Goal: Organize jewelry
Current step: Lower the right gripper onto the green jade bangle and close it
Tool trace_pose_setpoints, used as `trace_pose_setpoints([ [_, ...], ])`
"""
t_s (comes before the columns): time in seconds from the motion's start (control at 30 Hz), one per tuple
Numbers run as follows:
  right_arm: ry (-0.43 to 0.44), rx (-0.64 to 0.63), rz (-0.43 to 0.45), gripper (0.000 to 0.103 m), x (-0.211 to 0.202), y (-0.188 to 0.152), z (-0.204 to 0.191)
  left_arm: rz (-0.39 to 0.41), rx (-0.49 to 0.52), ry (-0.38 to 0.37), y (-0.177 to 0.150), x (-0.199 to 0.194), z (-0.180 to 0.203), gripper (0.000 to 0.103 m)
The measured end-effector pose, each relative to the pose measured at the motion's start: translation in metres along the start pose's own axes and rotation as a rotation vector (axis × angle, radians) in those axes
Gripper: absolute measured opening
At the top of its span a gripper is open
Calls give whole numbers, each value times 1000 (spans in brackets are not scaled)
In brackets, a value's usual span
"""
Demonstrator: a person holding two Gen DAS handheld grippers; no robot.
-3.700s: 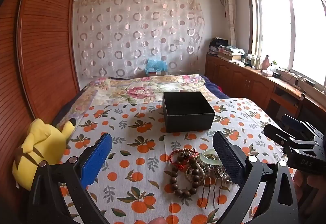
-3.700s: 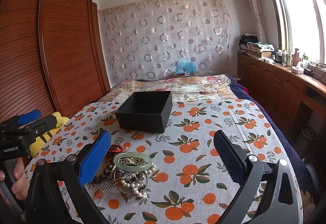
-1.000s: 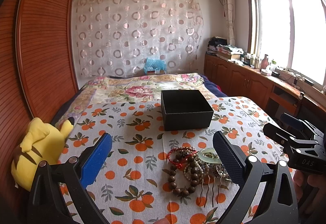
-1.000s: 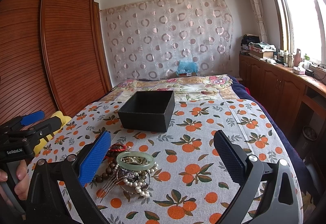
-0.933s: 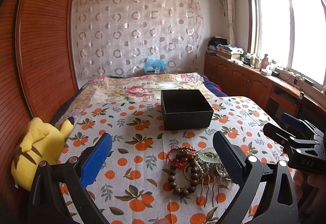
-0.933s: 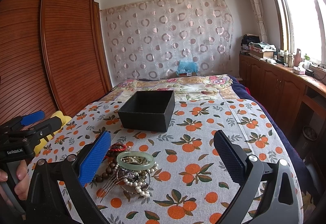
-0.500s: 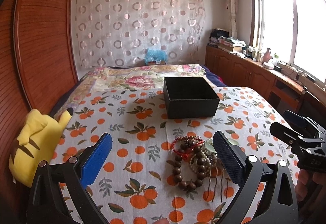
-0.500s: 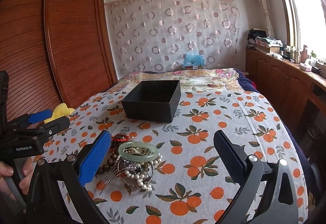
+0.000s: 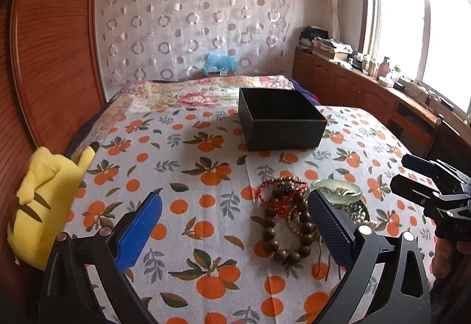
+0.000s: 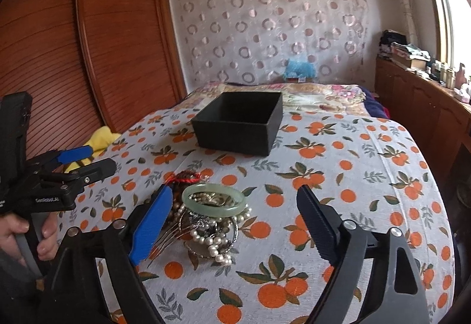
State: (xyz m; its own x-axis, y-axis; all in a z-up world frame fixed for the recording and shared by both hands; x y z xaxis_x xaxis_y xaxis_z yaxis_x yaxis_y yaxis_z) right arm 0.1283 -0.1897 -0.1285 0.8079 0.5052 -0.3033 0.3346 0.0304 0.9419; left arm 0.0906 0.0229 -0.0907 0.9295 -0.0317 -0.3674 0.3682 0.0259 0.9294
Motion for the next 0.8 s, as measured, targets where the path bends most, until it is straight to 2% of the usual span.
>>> trace_pose_setpoints([
  [0.2, -4, -7, -35, 87, 7, -6, 1, -33, -12, -24, -9, 7, -5, 96],
  [0.4, -2, -19, -58, 87, 9, -13, 1, -62, -12, -109, -15, 18, 5, 95],
  [0.43, -1, -21, -61, 87, 9, -14, 1, -72, -8, -129, -16, 22, 9, 91],
  [0.47, -1, -21, -64, 87, 10, -14, 2, -85, 2, -142, -18, 25, 13, 82],
  [0.6, 2, -20, -70, 87, 11, -16, 2, -127, 2, -200, -22, 40, 23, 70],
  [0.67, 10, -16, -76, 87, 12, -17, 2, -142, -5, -209, -25, 46, 23, 58],
  [0.8, 15, -23, -80, 87, 14, -19, 2, -164, -1, -228, -27, 53, 26, 46],
])
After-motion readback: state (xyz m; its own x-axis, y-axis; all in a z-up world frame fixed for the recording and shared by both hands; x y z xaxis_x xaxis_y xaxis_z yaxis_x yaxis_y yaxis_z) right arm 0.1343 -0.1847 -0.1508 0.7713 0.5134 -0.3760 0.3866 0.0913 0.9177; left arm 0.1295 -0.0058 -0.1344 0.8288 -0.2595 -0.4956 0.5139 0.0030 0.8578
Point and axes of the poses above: each gripper's, at about its wrist camera, not at the fingertips, and x roughly the way its jaws point, z to its right, y to its top, the point moved 8 cm from there along x, roughly the way its jaws point, and after that the axes turned 14 degrees about z, right-handed, at the moved point
